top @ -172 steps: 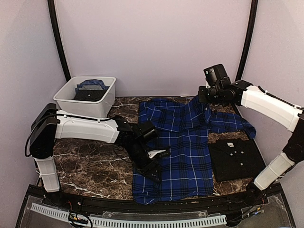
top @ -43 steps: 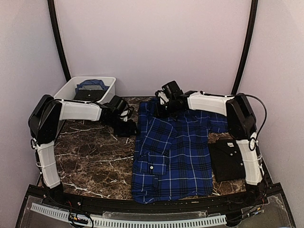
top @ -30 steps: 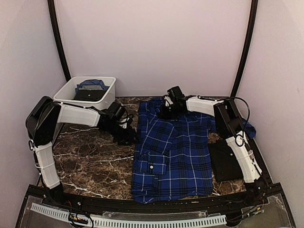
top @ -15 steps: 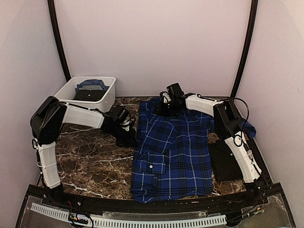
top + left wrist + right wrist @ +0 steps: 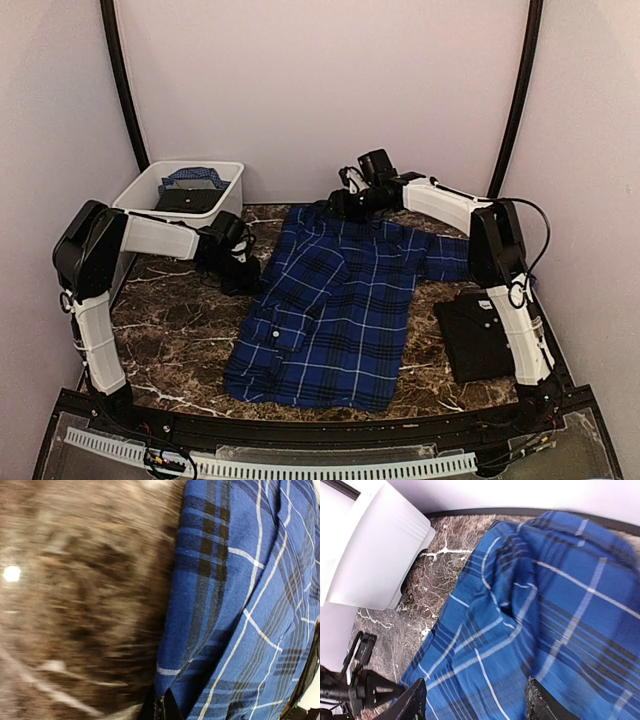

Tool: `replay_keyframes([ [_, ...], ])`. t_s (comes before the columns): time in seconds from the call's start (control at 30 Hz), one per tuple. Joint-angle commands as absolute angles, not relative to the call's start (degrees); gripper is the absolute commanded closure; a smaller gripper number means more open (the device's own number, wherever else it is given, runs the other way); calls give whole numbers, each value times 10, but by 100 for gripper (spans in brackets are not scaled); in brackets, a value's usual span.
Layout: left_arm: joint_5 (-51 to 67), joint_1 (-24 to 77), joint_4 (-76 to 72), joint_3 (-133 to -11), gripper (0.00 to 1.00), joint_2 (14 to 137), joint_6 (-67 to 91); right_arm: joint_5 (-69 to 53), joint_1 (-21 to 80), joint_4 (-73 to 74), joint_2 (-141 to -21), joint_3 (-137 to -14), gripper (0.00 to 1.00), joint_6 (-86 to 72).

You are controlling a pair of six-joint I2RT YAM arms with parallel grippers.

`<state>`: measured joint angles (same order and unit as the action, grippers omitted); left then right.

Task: Fold and stack the long sleeve shirts
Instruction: Move the 1/3-folded shirt to the center of the board.

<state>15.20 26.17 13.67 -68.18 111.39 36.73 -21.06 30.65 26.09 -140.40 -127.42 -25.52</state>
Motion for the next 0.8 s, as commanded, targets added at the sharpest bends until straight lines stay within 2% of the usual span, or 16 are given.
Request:
replay_keyframes([
  [0.0, 103, 235, 190, -650, 100, 1076, 340, -138, 295, 275, -1314, -1194, 35, -232],
  [0.07, 101, 234, 194, -647, 100, 1066, 330, -113, 283, 256, -1266, -1120, 35, -238],
  [0.13, 102, 234, 196, -648, 95, 1055, 319, -92, 265, 222, -1207, -1033, 35, -248],
  [0.4, 80, 246, 221, -695, 57, 994, 254, -10, 170, 154, -990, -739, 34, -299],
  [0.47, 73, 257, 233, -715, 51, 990, 243, 9, 142, 147, -952, -688, 34, -311],
  [0.6, 61, 287, 250, -751, 42, 984, 226, 33, 76, 143, -892, -610, 34, -330],
  [0.77, 77, 319, 242, -769, 37, 973, 227, 29, -19, 122, -837, -529, 34, -352],
])
